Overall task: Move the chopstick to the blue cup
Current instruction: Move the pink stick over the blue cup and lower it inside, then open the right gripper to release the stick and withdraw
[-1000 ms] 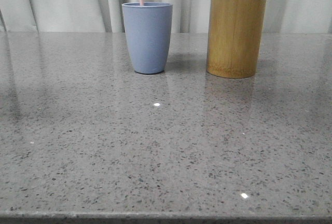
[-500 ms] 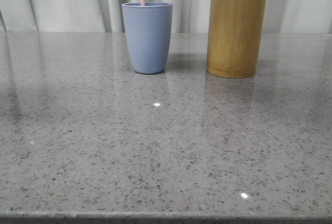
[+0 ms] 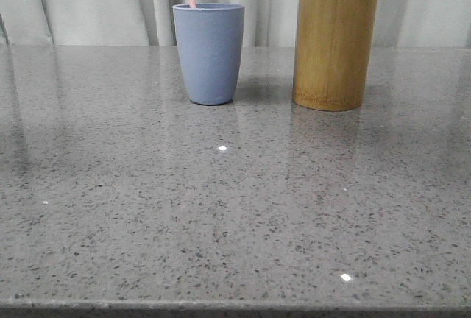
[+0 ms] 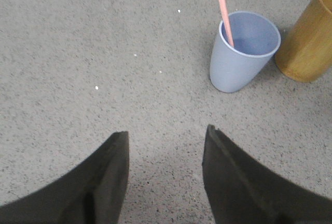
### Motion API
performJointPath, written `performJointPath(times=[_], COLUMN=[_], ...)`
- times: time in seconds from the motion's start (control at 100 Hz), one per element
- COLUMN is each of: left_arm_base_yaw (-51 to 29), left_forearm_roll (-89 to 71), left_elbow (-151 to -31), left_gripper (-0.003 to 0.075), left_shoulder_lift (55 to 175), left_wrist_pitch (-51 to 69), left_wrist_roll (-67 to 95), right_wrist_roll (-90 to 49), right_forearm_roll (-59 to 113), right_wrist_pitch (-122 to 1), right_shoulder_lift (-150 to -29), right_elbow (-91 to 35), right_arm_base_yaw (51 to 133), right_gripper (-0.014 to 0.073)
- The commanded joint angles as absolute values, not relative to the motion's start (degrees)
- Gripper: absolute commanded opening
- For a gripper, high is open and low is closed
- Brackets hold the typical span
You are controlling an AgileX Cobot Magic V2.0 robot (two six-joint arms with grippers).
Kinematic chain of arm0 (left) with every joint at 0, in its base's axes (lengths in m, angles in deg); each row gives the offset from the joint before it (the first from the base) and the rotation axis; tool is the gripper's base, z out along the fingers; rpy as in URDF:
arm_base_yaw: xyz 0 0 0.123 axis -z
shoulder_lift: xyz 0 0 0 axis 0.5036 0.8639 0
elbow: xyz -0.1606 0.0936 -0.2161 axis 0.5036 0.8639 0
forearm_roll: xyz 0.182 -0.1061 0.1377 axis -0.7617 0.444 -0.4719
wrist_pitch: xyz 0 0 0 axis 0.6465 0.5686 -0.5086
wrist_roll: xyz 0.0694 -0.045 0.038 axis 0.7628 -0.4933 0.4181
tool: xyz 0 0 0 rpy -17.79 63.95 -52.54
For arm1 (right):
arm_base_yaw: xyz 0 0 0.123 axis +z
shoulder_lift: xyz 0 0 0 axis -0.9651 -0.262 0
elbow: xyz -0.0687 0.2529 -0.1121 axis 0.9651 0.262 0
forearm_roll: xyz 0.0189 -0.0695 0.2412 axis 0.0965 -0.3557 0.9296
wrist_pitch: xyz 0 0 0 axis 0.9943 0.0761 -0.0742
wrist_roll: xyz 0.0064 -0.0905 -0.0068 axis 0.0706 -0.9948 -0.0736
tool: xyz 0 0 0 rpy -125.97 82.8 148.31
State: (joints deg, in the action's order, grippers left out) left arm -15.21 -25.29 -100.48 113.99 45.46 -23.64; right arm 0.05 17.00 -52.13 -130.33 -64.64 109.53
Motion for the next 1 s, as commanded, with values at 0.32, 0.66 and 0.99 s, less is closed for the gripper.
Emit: performJointPath(times=[0.32,0.66,0.99], left_arm_base_yaw=[-15.44,-15.44,-15.44], left_forearm_roll=[-27.74,-28.38,-30.5], left_elbow=[-93.09,-86.79,-83.03], left_gripper=[0.0323,0.0323,0.0322], left_shoulder_lift=[104.98,99.44,98.99], left_wrist_pitch=[37.55,31.3,30.46], left_wrist_roll=[-25.56,-26.94,-26.94], right_wrist_roll=[-0.43,0.49,0.54], right_forearm_roll=[15.95,15.95,15.95], right_wrist_pitch=[-52.9,-58.96,-61.37], right_shoulder_lift=[-116.85,-102.87,-87.86], right_elbow=[-59.02,-39.37,-21.78], right_arm_base_yaw=[105.97,99.66,91.88], right_gripper=[0.0222,0.0222,0.0222])
